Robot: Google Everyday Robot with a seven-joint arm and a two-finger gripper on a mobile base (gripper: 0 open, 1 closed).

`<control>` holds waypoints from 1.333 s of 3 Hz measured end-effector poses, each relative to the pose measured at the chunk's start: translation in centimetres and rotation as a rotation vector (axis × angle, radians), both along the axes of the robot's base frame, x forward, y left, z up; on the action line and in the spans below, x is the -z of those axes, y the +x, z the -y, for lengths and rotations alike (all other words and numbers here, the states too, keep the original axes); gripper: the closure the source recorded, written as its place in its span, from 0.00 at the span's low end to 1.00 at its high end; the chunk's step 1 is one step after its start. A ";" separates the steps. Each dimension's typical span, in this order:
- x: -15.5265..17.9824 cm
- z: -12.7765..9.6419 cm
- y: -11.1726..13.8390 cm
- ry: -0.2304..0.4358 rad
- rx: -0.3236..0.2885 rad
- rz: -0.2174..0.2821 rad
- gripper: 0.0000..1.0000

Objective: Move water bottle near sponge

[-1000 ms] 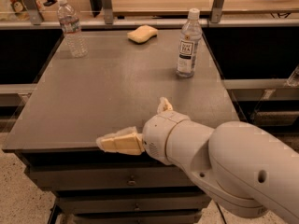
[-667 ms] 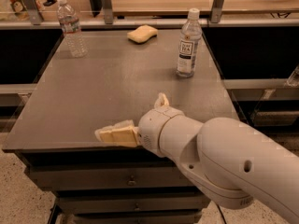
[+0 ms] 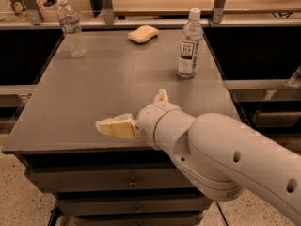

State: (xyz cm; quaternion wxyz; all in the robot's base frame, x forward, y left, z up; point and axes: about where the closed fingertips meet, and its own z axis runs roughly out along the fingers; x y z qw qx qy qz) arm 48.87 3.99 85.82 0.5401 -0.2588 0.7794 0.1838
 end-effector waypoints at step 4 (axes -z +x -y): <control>-4.5 -5.4 8.2 0.083 0.064 0.137 0.00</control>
Offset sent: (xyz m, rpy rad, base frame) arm 0.0571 0.0423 0.0307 0.1271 -0.1239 -0.0639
